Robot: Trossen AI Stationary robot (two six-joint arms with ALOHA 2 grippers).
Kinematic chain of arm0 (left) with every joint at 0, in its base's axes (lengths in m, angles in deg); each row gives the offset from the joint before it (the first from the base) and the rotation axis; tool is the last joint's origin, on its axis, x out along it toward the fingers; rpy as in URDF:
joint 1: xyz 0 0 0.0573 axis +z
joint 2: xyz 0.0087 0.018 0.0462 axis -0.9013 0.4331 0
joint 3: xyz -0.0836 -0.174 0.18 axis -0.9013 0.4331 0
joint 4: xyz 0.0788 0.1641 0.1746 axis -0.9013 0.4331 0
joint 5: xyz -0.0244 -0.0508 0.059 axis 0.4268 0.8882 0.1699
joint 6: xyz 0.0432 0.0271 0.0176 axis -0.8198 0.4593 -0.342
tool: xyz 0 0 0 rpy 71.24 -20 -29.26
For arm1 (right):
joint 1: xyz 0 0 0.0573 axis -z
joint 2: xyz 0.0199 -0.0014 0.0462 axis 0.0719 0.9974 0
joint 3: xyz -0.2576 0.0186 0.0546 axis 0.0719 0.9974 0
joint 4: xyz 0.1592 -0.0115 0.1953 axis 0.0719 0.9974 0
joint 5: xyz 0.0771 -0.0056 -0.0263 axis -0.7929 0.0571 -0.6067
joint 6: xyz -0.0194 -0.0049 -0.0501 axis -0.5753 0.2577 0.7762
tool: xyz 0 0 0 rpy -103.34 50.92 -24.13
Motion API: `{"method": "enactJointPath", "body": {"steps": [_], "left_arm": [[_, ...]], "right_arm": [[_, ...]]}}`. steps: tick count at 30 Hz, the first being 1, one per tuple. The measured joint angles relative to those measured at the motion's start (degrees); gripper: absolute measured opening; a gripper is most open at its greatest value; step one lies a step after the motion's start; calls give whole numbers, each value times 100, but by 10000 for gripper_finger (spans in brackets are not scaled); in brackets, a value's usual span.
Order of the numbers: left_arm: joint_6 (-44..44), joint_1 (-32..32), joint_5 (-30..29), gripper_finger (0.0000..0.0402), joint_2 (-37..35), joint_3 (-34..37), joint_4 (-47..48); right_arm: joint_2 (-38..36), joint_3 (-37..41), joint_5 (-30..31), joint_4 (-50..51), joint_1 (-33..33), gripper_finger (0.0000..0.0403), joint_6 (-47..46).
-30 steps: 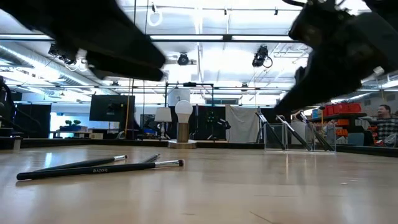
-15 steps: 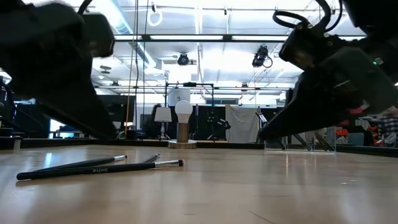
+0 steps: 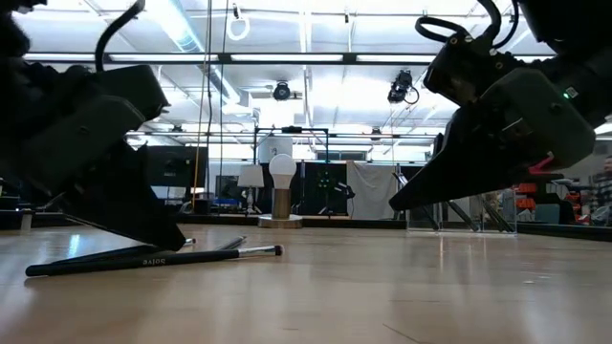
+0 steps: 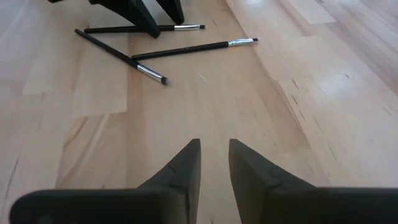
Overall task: Put items in baskets/containers
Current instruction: Put the silver eyeshadow brush into the transparent organizer
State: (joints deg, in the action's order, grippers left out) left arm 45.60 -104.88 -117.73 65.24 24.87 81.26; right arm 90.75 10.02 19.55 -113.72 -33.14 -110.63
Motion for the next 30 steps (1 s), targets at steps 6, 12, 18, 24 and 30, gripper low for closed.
{"method": "enactJointPath", "body": {"steps": [6, 12, 18, 24, 30], "left_arm": [[339, -63, 31, 187, 127, -16, 394], [424, -106, 105, 152, 136, 49, 621], [456, -105, 44, 110, 131, 198, 580], [478, -70, -83, 68, 121, 385, 396], [560, -65, -225, 28, 119, 478, 311]], "right_arm": [[0, 0, 3, -43, 0, 84, -1], [0, 0, 6, -59, 0, 84, 0], [0, 0, 7, -73, 0, 84, 0], [0, 0, 8, -79, 0, 84, 0], [0, 0, 9, -79, 0, 84, 0]]}}
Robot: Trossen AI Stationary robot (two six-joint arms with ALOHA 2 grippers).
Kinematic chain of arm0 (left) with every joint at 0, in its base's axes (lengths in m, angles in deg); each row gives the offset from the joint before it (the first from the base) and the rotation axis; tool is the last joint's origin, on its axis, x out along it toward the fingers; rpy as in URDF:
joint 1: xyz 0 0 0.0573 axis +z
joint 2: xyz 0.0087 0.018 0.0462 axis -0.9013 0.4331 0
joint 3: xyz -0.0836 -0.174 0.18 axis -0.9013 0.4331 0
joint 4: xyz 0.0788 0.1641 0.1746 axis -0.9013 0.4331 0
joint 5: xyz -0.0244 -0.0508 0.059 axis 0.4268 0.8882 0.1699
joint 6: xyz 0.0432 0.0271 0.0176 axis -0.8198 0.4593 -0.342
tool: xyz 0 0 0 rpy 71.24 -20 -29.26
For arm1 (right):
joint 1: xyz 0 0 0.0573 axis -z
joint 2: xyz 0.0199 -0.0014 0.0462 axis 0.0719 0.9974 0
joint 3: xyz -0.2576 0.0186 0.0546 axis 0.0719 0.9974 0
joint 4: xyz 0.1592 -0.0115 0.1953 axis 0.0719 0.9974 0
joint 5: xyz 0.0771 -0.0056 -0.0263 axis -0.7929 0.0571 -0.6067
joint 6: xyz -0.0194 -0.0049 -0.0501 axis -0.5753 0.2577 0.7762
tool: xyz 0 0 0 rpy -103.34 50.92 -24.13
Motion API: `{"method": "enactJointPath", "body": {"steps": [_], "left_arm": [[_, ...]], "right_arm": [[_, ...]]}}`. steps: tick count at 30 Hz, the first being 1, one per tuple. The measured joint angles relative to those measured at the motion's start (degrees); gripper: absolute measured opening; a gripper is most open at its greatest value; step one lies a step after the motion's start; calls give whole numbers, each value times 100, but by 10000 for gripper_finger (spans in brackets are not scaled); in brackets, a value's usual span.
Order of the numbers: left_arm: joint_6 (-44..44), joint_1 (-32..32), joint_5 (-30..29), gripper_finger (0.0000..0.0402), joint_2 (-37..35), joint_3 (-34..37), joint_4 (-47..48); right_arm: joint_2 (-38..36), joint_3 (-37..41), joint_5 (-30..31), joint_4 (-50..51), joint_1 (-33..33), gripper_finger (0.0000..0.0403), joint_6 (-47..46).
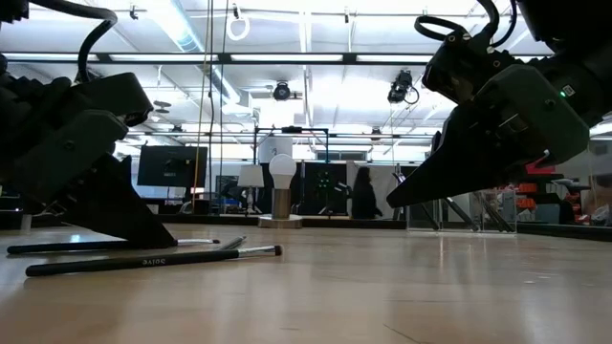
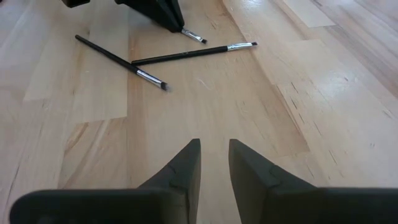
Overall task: Put items in baskets/containers
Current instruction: Put the silver eyeshadow brush into the transparent organizer
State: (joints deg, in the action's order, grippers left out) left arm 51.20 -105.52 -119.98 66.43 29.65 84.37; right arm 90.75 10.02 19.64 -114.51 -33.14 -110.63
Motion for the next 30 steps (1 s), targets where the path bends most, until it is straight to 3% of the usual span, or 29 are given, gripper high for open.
{"method": "enactJointPath", "body": {"steps": [30], "left_arm": [[-267, 33, -514, 14, -190, 61, -31]], "right_arm": [[0, 0, 10, 4, -25, 84, 237]]}}
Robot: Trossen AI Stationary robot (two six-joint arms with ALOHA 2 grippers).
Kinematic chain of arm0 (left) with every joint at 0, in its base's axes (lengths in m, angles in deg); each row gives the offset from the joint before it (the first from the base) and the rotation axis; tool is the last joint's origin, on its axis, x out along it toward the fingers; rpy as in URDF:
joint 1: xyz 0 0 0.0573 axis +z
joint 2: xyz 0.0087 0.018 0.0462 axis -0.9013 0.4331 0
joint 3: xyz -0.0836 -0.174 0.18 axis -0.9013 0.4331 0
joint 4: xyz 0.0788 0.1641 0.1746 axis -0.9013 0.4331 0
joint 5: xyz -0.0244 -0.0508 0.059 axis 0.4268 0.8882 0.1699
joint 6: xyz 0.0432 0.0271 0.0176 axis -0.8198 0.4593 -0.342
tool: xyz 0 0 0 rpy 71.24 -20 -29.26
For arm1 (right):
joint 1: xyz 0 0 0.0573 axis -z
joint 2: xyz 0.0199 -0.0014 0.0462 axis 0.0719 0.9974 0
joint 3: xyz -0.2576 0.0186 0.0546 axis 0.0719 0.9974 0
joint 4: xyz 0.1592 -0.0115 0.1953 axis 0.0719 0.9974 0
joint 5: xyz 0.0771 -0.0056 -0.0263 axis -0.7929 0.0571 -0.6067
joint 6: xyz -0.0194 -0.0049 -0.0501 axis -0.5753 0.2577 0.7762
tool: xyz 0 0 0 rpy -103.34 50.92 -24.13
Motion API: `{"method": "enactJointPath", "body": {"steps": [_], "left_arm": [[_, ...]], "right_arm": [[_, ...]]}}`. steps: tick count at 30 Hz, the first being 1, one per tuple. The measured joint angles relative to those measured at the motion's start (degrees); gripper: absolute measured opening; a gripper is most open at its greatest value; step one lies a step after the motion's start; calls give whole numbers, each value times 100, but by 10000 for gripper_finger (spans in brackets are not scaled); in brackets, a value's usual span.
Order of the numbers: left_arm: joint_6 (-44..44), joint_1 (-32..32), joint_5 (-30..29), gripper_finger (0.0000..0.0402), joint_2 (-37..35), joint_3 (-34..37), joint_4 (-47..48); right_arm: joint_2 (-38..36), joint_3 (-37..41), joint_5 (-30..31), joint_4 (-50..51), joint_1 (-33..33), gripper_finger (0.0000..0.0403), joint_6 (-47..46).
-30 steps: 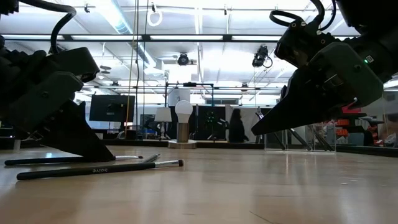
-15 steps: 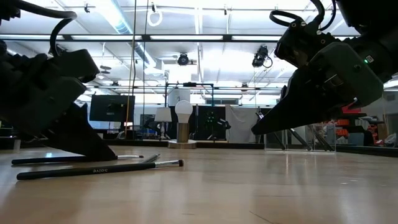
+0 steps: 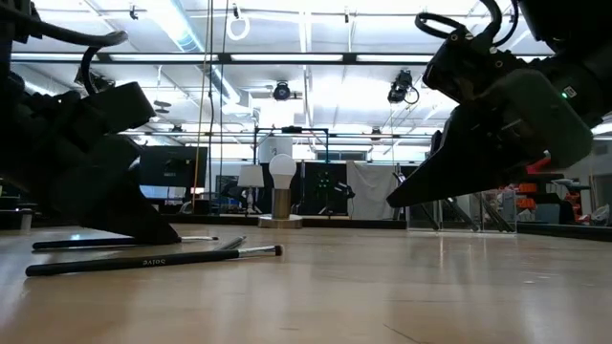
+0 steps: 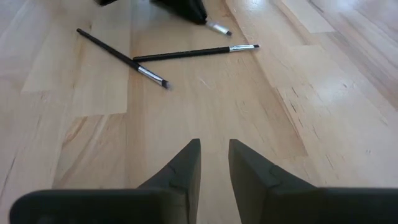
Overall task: Put items in baskets/containers
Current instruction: Put the silver eyeshadow brush into the transparent organizer
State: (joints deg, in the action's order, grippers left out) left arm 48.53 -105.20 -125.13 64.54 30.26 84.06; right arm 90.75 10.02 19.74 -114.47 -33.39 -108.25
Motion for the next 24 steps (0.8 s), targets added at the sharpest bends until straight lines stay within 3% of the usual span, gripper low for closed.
{"method": "enactJointPath", "body": {"steps": [7, 11, 14, 18, 24], "left_arm": [[-548, 35, -497, 15, -754, 0, 21], [-1567, 165, -662, 14, -989, -7, -869], [-2955, 341, -457, 14, -971, -9, -2244], [-4793, 577, 260, 15, -812, -19, -4201], [-6363, 821, 1014, 15, -716, -26, -5943]], "right_arm": [[-65, 2, 10, -1, -74, 84, 175], [-47, 53, 9, -181, -82, 84, 308], [76, 372, -21, -1275, -82, 84, 421], [514, 890, -153, -3535, -82, 86, 595], [1213, 1112, -776, -6015, -82, 133, 1065]]}}
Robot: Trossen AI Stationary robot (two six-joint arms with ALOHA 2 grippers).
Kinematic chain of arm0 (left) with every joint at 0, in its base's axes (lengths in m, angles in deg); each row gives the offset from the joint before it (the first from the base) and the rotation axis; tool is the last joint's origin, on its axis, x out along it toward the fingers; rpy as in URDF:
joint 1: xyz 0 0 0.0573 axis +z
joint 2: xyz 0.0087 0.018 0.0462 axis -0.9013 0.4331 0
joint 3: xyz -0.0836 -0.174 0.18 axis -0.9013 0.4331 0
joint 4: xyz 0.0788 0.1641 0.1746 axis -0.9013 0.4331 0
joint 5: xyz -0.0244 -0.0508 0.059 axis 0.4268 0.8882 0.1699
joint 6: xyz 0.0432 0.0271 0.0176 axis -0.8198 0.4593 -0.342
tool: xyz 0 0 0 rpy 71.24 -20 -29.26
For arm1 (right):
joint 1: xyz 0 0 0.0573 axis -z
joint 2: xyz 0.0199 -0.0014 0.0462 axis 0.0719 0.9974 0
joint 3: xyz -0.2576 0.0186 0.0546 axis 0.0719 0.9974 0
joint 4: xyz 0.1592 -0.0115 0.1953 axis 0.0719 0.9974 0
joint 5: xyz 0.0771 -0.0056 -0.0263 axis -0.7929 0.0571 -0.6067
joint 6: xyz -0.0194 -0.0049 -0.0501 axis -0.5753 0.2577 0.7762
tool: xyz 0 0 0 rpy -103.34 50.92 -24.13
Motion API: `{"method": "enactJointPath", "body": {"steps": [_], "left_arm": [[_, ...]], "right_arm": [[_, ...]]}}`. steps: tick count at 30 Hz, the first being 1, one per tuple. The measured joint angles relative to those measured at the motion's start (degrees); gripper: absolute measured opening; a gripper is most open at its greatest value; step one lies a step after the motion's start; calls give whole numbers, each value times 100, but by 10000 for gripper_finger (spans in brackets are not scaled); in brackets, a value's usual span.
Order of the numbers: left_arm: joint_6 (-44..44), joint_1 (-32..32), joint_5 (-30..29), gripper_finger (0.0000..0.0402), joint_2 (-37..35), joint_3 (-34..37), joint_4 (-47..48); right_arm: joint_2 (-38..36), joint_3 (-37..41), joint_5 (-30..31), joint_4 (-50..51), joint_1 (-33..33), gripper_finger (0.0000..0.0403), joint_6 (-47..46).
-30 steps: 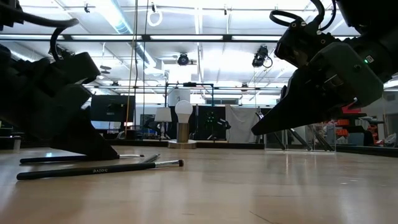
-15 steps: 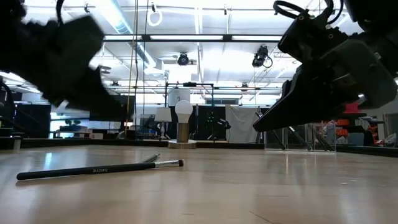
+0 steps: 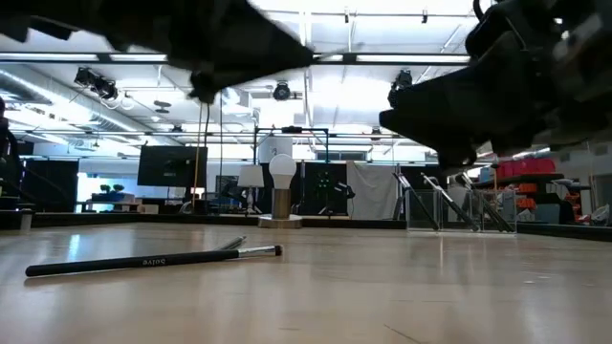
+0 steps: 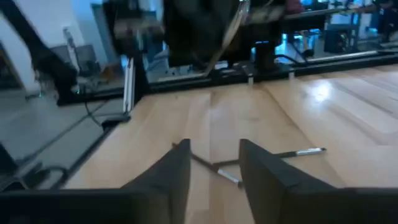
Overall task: Put items in baskets/containers
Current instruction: Put the silver eyeshadow brush into the transparent organizer
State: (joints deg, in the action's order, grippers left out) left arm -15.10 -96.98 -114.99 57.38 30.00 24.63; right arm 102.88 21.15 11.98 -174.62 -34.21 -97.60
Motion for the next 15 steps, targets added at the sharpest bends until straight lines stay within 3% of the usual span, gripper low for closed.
{"method": "enactJointPath", "body": {"steps": [8, 15], "left_arm": [[-426, 103, 304, 15, 0, -2, -449], [-426, 97, 310, 16, -2, -2, -481]], "right_arm": [[64, -640, 367, -58, 57, 215, 529], [-178, -902, 916, -49, 53, 210, 852]]}}
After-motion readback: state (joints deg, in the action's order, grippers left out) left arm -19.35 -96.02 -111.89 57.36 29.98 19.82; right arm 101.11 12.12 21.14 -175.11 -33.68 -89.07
